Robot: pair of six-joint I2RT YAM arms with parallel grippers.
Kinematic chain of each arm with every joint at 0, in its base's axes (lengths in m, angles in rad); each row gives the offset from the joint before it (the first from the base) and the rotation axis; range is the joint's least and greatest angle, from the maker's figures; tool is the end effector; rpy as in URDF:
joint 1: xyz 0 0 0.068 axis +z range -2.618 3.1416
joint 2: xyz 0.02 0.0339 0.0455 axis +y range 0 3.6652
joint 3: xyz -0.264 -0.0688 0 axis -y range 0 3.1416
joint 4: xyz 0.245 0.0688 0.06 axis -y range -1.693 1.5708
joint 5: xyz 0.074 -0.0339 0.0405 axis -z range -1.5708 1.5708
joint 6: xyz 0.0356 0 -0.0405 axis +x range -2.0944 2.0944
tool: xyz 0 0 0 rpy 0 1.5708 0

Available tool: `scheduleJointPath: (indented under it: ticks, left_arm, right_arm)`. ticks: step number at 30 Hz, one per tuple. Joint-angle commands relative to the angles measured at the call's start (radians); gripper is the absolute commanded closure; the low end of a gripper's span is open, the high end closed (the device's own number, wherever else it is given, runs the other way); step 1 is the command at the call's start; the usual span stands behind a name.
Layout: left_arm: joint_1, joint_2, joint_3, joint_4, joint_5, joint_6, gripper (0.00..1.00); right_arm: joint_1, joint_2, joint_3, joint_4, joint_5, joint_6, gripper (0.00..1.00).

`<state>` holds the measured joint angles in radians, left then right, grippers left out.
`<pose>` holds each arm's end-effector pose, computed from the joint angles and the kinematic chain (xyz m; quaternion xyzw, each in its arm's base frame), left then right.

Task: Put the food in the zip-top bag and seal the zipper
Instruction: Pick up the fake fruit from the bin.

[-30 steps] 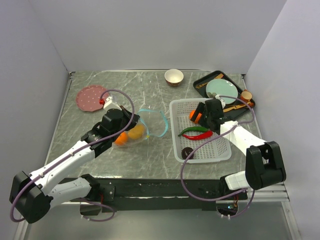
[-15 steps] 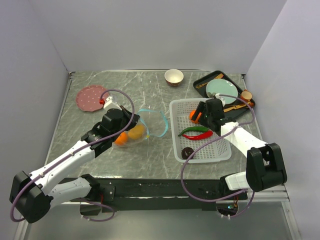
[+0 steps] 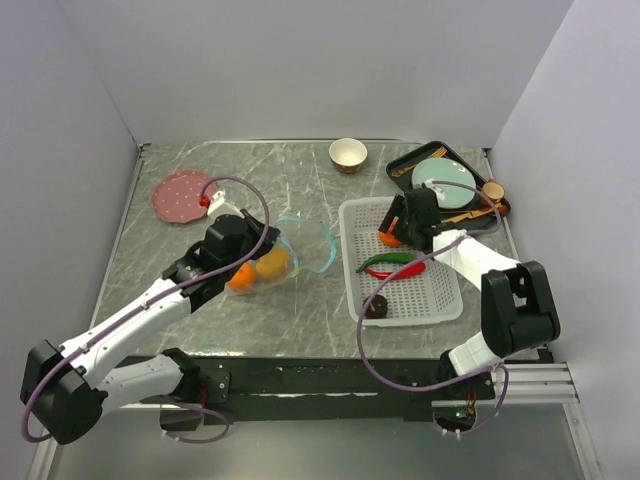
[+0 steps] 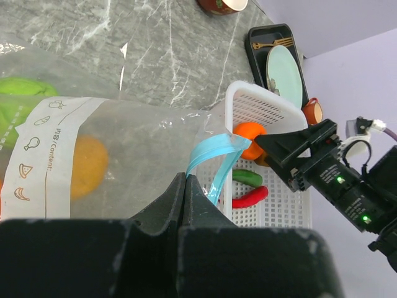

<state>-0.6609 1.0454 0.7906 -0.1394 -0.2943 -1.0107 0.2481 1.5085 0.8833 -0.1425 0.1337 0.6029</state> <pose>0.1955 -0.1389 0.2967 -0.2233 0.7962 -0.3254 0.4586 0.3075 0.0730 0.2064 0.1878 0.8994 0.1050 0.3806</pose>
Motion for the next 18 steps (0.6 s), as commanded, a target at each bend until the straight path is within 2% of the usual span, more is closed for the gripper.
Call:
scheduleJointPath:
  ticks: [1,6,14,18]
  left_arm:
    - [0.009,0.001,0.048,0.008,-0.016,0.015,0.99]
    - [0.015,-0.004,0.045,0.007,-0.017,0.017,0.99]
    - [0.024,0.002,0.039,0.011,0.0,0.014,0.99]
    - [0.024,-0.007,0.03,0.017,0.0,0.012,0.99]
  right_arm:
    - [-0.004,0.041,0.045,0.026,0.026,-0.022,0.14]
    - [-0.004,0.065,0.051,0.021,0.018,-0.026,0.17]
    - [-0.006,0.047,0.016,0.052,-0.042,-0.046,0.39]
    - [-0.004,0.035,0.005,0.07,-0.086,-0.061,0.39]
